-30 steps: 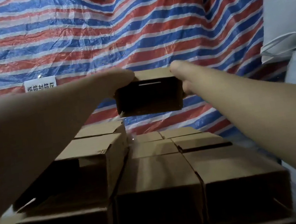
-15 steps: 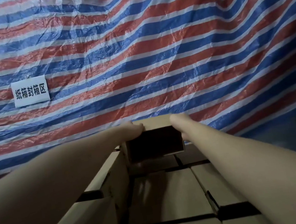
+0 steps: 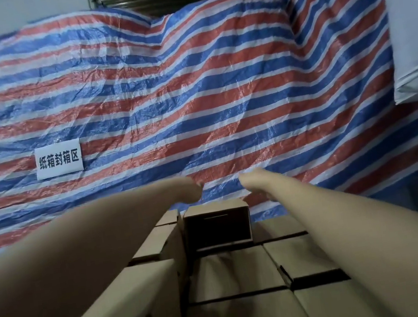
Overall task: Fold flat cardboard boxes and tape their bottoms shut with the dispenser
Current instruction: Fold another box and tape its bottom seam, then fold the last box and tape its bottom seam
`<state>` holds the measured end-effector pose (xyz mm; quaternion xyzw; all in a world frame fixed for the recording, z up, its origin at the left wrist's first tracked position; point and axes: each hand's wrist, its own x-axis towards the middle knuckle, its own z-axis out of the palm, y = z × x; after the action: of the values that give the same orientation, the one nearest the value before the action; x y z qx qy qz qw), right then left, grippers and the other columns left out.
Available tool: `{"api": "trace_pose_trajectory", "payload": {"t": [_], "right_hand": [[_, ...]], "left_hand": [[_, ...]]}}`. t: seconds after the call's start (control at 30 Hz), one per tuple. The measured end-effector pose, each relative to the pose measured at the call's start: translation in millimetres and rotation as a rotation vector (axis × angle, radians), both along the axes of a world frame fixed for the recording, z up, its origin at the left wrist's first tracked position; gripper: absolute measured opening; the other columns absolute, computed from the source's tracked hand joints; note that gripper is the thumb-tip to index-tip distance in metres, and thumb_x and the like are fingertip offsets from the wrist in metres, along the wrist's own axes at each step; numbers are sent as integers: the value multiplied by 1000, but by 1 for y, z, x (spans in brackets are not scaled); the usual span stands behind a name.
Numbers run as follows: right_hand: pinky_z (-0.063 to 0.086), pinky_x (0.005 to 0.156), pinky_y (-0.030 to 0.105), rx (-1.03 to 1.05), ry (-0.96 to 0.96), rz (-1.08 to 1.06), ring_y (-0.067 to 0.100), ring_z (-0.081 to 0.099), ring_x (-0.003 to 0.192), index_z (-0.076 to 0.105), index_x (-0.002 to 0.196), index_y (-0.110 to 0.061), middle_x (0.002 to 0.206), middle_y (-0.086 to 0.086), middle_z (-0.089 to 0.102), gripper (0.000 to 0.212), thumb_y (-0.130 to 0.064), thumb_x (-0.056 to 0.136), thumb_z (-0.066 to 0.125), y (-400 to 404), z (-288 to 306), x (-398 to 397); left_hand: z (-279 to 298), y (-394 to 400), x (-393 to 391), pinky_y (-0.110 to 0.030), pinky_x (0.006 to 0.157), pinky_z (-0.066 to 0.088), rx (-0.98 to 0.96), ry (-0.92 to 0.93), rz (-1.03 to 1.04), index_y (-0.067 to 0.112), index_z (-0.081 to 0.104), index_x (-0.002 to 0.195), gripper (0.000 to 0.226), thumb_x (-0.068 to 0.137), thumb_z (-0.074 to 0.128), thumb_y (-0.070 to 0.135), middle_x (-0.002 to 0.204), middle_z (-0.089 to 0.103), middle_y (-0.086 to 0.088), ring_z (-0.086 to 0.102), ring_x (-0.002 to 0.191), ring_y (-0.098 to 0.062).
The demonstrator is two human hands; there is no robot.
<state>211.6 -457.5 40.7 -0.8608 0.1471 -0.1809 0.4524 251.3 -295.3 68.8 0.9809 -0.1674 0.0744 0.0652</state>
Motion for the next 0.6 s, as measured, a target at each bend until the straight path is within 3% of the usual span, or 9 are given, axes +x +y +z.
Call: {"api": "trace_pose_trajectory", "payload": {"t": [0.03,0.1,0.23,0.33,0.43,0.5,0.6], "right_hand": [[56,87,37,-14,-31,7,30,63,108,51,139,-1,132,16,59,41,-18,103,46,5,7,-16],[44,79,27,-89,-78,-6,24,51,96,54,138,0,120,16,57,40,-19,103,47,23,21,-55],[37,78,31,-166,-248,-67,25,48,92,55,125,-2,109,15,52,33,-22,101,47,63,27,-142],[39,69,30,-200,-302,-106,23,48,81,53,126,-12,106,12,49,33,-28,97,45,92,25,-201],[39,60,29,-196,-340,-119,21,52,74,58,118,-6,100,9,62,35,-29,96,44,119,17,-261],[46,65,32,-168,-355,-110,22,60,78,64,118,-4,94,10,69,38,-29,96,44,134,10,-291],[48,70,33,-173,-319,-45,24,66,77,70,90,-3,91,16,75,34,-27,97,46,156,-9,-327]], "left_hand": [[9,8,-22,-40,103,38,-70,-56,-27,9,32,151,48,110,20,29,144,46,-20,51,123,-33],[24,31,-72,-34,84,44,-181,-192,-101,5,53,132,54,108,22,41,113,58,-11,56,88,-19],[41,91,-167,-27,55,37,-384,-379,-208,4,62,105,49,107,29,40,71,45,-2,42,59,-15],[39,150,-230,-15,36,28,-577,-464,-263,16,52,71,45,106,36,40,59,39,3,33,47,-9],[17,207,-282,-16,37,25,-610,-531,-259,16,47,66,44,104,41,38,56,40,4,32,45,-9],[-1,236,-313,-19,42,26,-630,-587,-272,13,49,66,41,102,42,31,55,42,2,33,45,-11],[-33,264,-342,-27,48,29,-610,-654,-260,6,54,69,40,101,43,28,58,50,-1,42,50,-15]]}}
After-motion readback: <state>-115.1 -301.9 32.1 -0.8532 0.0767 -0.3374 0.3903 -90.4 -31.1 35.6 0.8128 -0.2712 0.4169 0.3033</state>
